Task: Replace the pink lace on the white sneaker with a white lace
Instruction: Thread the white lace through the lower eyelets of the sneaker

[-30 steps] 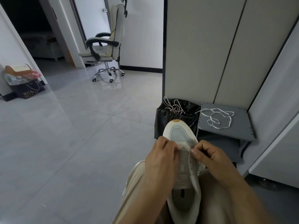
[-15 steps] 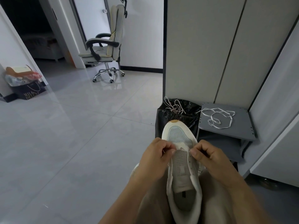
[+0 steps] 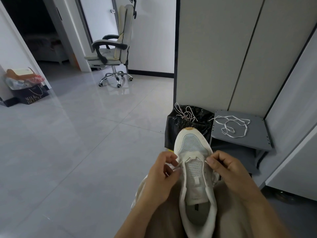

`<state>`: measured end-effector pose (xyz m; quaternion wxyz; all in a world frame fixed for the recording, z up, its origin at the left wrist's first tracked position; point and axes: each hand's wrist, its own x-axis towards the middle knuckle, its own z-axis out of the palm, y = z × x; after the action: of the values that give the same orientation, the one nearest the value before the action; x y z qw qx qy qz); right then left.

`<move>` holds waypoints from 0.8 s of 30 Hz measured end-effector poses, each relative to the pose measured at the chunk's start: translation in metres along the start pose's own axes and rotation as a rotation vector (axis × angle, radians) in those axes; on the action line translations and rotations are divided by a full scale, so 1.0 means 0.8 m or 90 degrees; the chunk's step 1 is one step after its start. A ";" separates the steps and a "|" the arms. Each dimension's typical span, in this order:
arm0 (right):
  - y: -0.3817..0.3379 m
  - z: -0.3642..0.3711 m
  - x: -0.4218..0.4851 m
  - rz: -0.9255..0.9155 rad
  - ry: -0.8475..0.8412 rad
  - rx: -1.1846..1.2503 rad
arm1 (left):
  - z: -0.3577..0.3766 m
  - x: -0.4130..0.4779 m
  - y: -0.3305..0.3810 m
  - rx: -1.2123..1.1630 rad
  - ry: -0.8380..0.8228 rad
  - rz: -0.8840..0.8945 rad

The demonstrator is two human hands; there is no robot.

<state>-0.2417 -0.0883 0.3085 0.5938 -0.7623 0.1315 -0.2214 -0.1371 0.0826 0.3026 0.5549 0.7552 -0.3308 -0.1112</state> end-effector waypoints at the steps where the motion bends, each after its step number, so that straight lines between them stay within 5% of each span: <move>1: 0.000 0.001 0.001 -0.003 0.003 -0.004 | 0.003 -0.001 0.000 0.024 0.007 0.022; 7: -0.004 0.007 0.000 0.007 0.024 0.001 | 0.004 0.007 0.000 0.188 0.091 0.183; 10: -0.005 0.008 -0.001 0.000 0.037 -0.022 | 0.002 0.008 0.001 0.267 0.083 0.165; 14: -0.003 0.007 0.000 0.001 0.105 -0.044 | -0.003 -0.003 0.018 0.046 -0.096 -0.003; 16: -0.004 0.009 0.000 -0.009 0.106 -0.067 | -0.006 0.000 0.016 0.037 -0.087 -0.043; 21: -0.007 0.013 -0.001 -0.021 0.072 -0.094 | 0.005 0.017 0.001 0.260 0.011 0.016; 24: -0.011 0.014 -0.004 -0.023 0.103 -0.062 | 0.007 0.009 -0.007 0.250 0.002 0.065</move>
<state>-0.2394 -0.0754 0.3142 0.5392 -0.7721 0.1759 -0.2866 -0.1328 0.0746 0.2971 0.4024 0.8315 -0.3826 -0.0150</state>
